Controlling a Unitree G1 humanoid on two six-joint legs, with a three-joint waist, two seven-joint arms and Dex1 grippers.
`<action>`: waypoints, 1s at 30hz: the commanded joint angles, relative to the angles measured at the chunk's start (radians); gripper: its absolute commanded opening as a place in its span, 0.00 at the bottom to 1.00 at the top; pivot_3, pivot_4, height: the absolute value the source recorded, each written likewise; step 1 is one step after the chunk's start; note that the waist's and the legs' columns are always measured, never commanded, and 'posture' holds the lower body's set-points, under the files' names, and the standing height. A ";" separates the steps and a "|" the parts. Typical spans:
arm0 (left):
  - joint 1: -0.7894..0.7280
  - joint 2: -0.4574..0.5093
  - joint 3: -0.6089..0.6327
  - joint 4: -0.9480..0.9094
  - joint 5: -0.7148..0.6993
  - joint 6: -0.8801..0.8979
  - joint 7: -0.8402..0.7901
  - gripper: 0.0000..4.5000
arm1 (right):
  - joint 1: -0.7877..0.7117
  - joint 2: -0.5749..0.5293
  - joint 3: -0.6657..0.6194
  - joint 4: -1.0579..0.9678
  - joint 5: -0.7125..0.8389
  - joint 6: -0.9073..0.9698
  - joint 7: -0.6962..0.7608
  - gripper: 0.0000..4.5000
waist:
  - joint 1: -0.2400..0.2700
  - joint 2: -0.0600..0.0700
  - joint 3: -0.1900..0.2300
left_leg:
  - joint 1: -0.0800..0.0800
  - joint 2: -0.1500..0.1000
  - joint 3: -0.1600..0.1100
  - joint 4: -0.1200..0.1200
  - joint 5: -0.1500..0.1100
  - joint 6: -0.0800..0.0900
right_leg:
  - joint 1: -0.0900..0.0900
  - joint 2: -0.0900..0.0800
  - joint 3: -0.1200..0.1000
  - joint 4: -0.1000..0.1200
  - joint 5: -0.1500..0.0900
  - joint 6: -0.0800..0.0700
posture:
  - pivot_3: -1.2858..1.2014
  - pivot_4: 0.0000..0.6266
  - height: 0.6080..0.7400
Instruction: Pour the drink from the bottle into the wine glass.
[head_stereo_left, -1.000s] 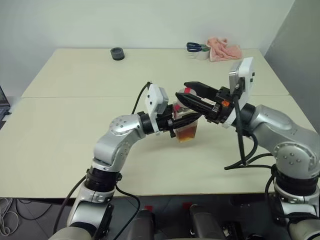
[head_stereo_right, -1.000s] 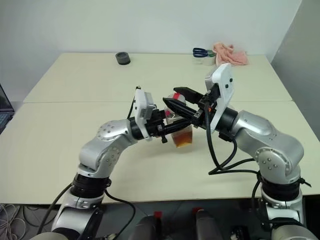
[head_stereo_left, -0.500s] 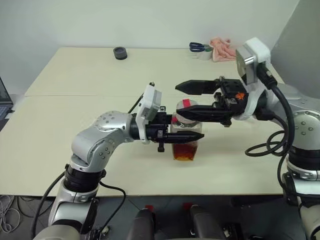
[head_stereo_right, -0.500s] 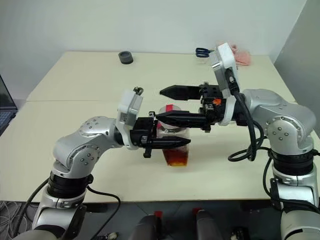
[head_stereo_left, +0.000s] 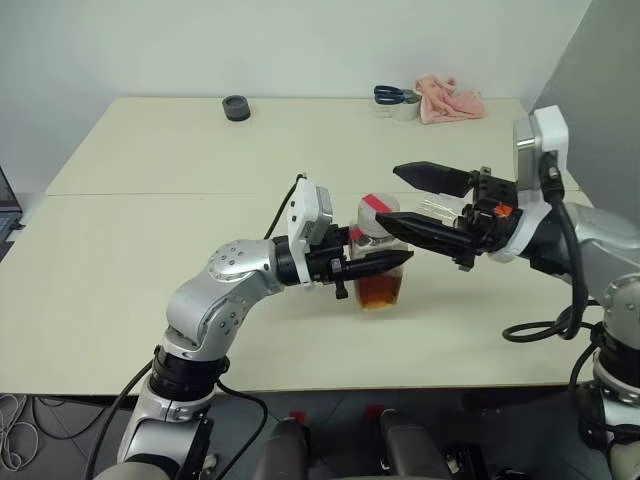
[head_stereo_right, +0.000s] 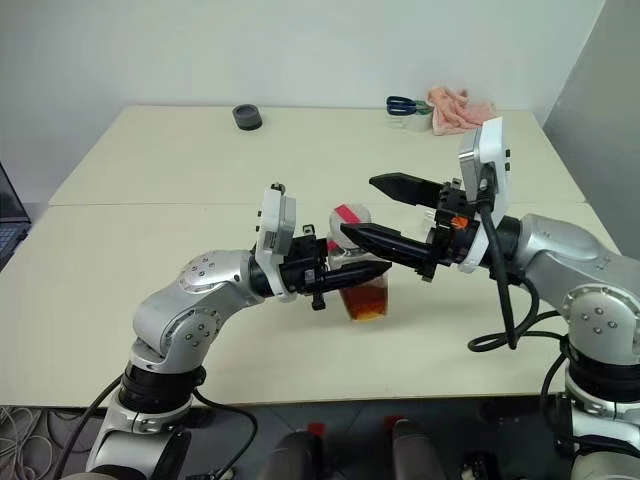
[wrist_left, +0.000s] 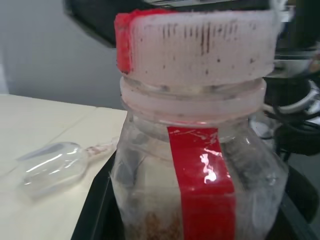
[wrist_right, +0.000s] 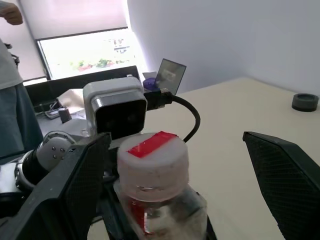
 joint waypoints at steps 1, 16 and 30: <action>-0.026 -0.002 0.007 0.006 0.028 -0.058 -0.005 0.38 | -0.003 0.024 0.005 -0.042 -0.007 -0.044 -0.047 1.00 | 0.000 0.000 0.000 | 0.000 0.000 0.000 0.000 0.000 0.000 | 0.000 0.000 0.000 0.000 0.000 0.000 | 0.52 0.24 1.00; -0.046 -0.013 0.001 0.030 0.057 -0.089 -0.029 0.38 | -0.029 0.095 0.142 -0.011 -0.189 -0.160 -0.052 1.00 | 0.000 0.000 0.000 | 0.000 0.000 0.000 0.000 0.000 0.000 | 0.000 0.000 0.000 0.000 0.000 0.000 | 0.52 0.24 1.00; -0.046 -0.018 0.004 0.037 0.060 -0.092 -0.033 0.38 | 0.018 0.055 0.068 -0.011 -0.168 -0.149 -0.050 1.00 | 0.000 0.000 0.000 | 0.000 0.000 0.000 0.000 0.000 0.000 | 0.000 0.000 0.000 0.000 0.000 0.000 | 0.52 0.24 1.00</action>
